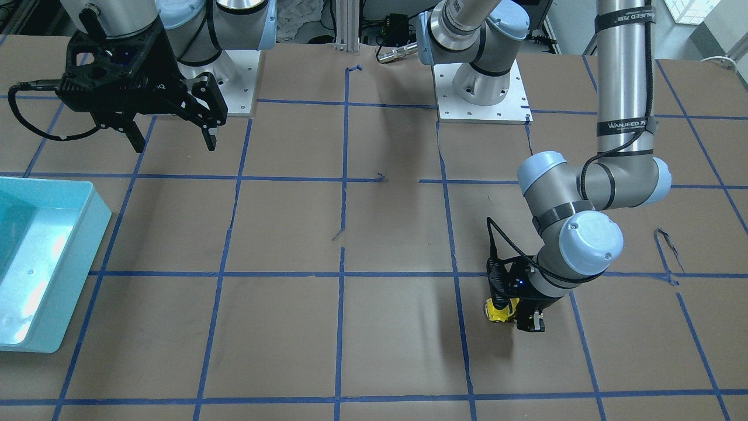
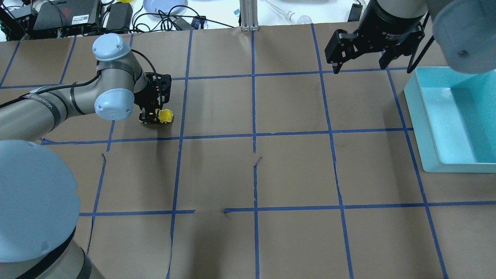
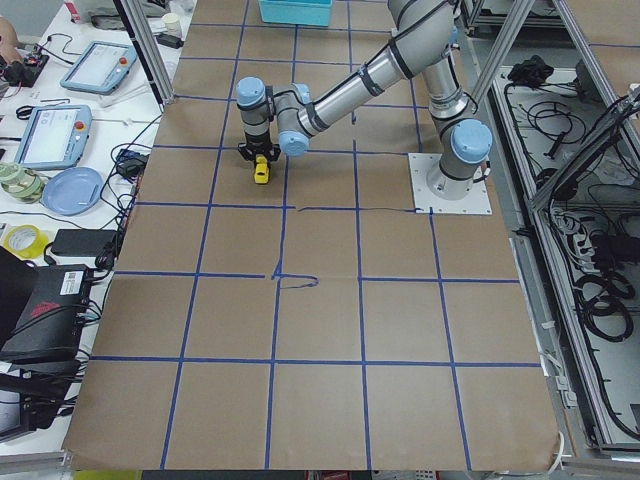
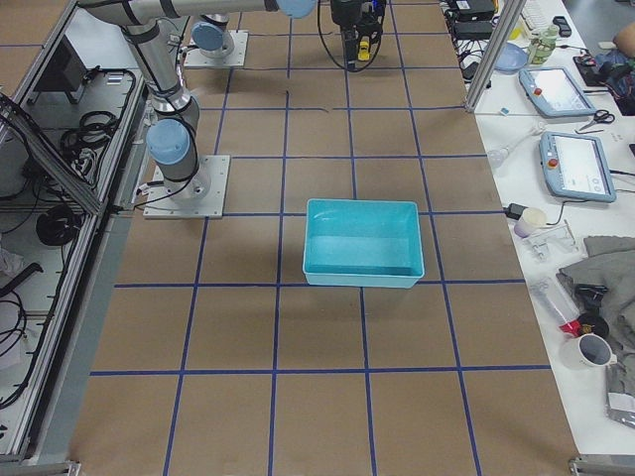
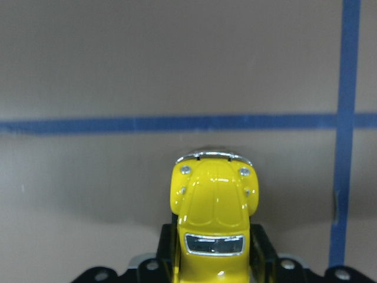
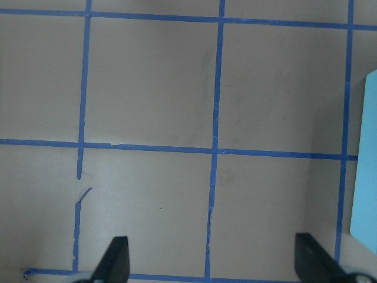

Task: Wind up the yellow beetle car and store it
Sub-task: 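Pull the car back toward the robot with the left gripper to wind it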

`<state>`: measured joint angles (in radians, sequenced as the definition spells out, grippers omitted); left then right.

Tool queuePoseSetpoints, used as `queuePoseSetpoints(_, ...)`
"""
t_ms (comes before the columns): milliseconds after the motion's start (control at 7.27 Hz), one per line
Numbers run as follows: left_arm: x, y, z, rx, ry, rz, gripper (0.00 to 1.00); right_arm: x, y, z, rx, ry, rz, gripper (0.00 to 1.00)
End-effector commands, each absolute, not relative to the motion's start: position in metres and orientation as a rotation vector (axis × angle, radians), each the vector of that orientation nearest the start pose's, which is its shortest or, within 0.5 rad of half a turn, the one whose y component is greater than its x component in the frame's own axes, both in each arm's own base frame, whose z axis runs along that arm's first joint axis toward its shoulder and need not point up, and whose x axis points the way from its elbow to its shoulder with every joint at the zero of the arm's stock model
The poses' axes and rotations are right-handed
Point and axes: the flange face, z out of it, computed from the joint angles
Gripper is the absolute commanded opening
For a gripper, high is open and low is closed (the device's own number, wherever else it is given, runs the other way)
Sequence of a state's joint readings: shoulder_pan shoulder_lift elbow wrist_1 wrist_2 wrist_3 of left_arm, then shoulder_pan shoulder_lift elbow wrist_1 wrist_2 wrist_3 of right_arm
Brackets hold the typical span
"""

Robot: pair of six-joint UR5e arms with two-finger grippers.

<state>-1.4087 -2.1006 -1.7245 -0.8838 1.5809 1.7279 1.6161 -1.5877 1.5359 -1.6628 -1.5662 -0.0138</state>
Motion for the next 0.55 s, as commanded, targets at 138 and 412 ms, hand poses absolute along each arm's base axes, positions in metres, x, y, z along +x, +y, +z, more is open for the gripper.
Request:
queuePoseSetpoints(138,0.019,-0.632,0.181,2.270,2.141,0.000,0.18,0.156,-0.491,0.523,-0.092,3.126,-0.223,1.00)
queuePoseSetpoints(412,0.045,-0.628,0.179,2.234,2.183,-0.002,0.18,0.156,-0.491,0.524,-0.092,3.125,-0.226,1.00)
